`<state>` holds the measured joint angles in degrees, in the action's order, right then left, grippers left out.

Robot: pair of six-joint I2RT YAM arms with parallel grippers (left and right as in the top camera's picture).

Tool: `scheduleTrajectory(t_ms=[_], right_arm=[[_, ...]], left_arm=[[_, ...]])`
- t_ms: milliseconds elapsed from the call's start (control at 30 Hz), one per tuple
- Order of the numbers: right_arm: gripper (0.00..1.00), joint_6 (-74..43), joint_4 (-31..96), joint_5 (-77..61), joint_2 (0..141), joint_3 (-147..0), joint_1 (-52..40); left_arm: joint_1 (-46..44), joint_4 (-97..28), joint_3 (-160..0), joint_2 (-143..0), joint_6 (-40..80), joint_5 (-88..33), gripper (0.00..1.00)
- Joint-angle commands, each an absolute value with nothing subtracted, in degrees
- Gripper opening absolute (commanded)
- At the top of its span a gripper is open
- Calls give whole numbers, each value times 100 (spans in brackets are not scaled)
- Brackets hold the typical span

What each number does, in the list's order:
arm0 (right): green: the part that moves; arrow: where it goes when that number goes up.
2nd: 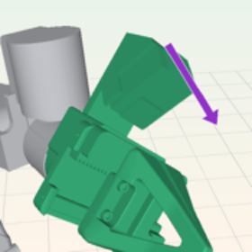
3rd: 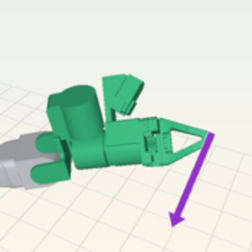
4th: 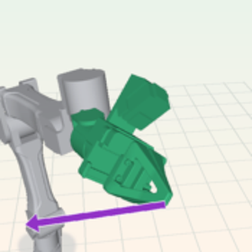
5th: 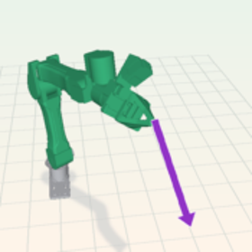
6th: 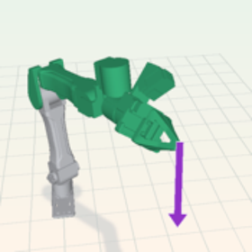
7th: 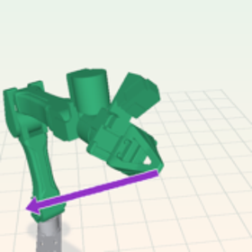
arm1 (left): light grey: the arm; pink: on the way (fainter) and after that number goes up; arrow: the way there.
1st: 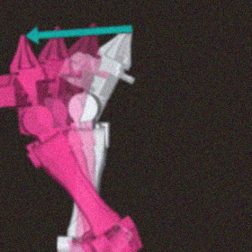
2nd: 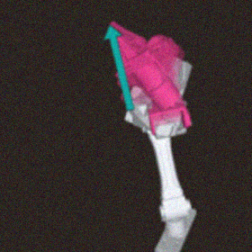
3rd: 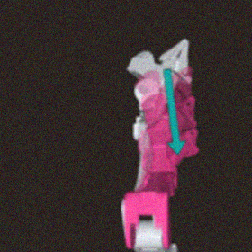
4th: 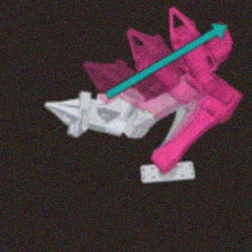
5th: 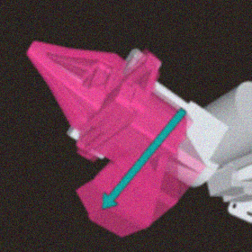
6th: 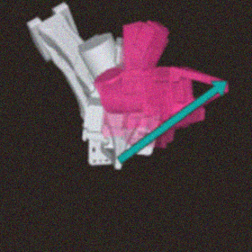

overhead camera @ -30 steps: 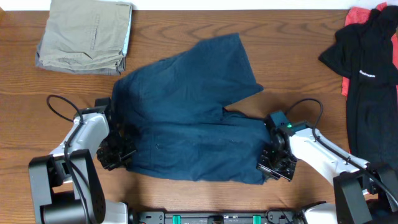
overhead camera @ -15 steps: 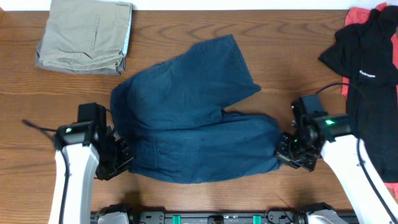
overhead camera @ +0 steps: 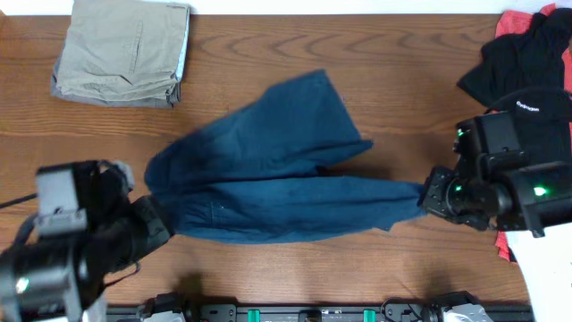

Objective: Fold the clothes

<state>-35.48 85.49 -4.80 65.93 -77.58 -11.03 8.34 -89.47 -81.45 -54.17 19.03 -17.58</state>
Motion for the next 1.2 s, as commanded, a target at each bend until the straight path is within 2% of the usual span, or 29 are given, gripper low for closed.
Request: scheduleTrajectory(t_ms=[0,333,1167], right_arm=[[1,-3371,8547,-294,6552,-8202,-1057],[1,-3247,7568,-283,6659,-8517,-1057],[1,-2947,3986,-281,9426,-8517,-1879]], left_arm=[[827,-9080,-8556,-5426,1765,-1730,6],[829,-8499,-8615,-5590,1942,-375,6],[834,-7011,-8536,-8586,2182,-34,6]])
